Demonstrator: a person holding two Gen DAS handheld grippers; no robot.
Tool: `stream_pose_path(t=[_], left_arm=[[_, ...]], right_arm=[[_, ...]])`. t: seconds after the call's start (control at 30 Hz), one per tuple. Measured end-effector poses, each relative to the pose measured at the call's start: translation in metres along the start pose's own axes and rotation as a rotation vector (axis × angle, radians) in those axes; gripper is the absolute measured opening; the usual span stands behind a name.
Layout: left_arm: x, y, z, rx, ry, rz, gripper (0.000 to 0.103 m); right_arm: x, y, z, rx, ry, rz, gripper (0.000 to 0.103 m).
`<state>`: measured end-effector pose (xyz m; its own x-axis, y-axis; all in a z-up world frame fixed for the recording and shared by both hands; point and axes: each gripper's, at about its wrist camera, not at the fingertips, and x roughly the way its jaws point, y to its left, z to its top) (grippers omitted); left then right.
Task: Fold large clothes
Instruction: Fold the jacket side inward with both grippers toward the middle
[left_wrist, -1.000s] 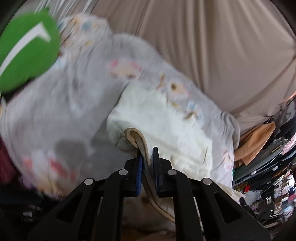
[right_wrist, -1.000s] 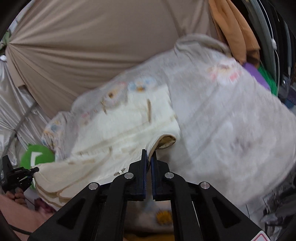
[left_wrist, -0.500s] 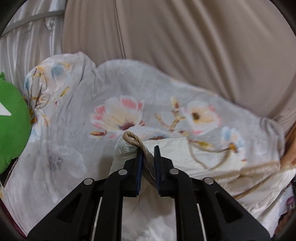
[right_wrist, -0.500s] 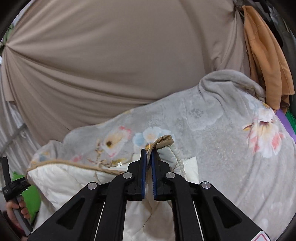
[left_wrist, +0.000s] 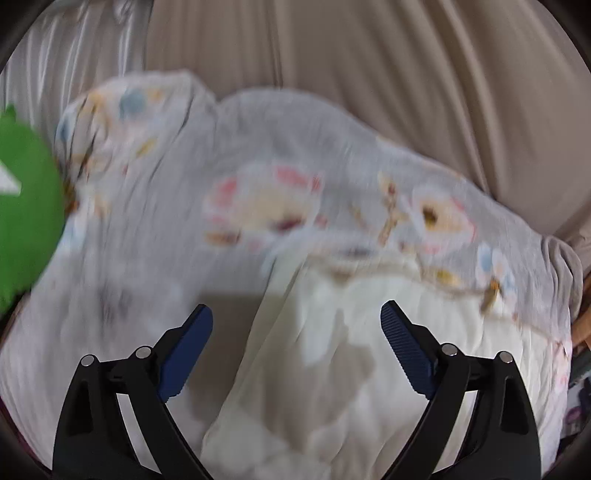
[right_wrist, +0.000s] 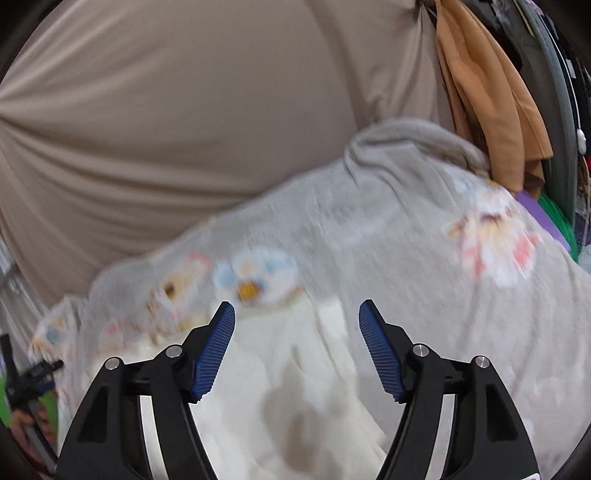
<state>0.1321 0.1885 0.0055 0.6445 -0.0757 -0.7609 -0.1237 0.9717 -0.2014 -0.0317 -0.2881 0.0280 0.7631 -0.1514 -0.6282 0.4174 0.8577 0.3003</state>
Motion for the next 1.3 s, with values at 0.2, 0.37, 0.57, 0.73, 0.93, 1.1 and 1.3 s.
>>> stream_pose_path(t=[0.2, 0.37, 0.57, 0.73, 0.93, 1.1, 1.3], left_arm=[[0.021, 0.039, -0.091, -0.06, 0.197, 0.005, 0.09], [0.032, 0.039, -0.098, -0.096, 0.247, -0.043, 0.057], [0.0, 0.049, -0.087, -0.073, 0.293, -0.131, 0.017], [-0.044, 0.063, -0.123, 0.013, 0.367, -0.112, 0.016], [-0.057, 0.078, -0.172, -0.041, 0.421, -0.042, 0.025], [-0.101, 0.068, -0.113, -0.098, 0.207, -0.082, 0.047], [-0.068, 0.016, -0.042, -0.045, 0.096, -0.19, 0.087]], right_arm=[[0.028, -0.027, -0.063, 0.016, 0.25, -0.007, 0.07], [0.053, -0.02, -0.064, 0.009, 0.322, 0.019, 0.034], [0.012, -0.016, -0.05, -0.032, 0.294, 0.086, 0.009], [-0.039, -0.036, -0.09, -0.06, 0.391, 0.094, 0.009], [-0.054, -0.06, -0.151, -0.105, 0.532, -0.03, 0.022], [-0.074, -0.047, -0.099, -0.063, 0.348, -0.003, 0.036], [-0.04, -0.023, -0.037, -0.023, 0.196, 0.017, 0.066]])
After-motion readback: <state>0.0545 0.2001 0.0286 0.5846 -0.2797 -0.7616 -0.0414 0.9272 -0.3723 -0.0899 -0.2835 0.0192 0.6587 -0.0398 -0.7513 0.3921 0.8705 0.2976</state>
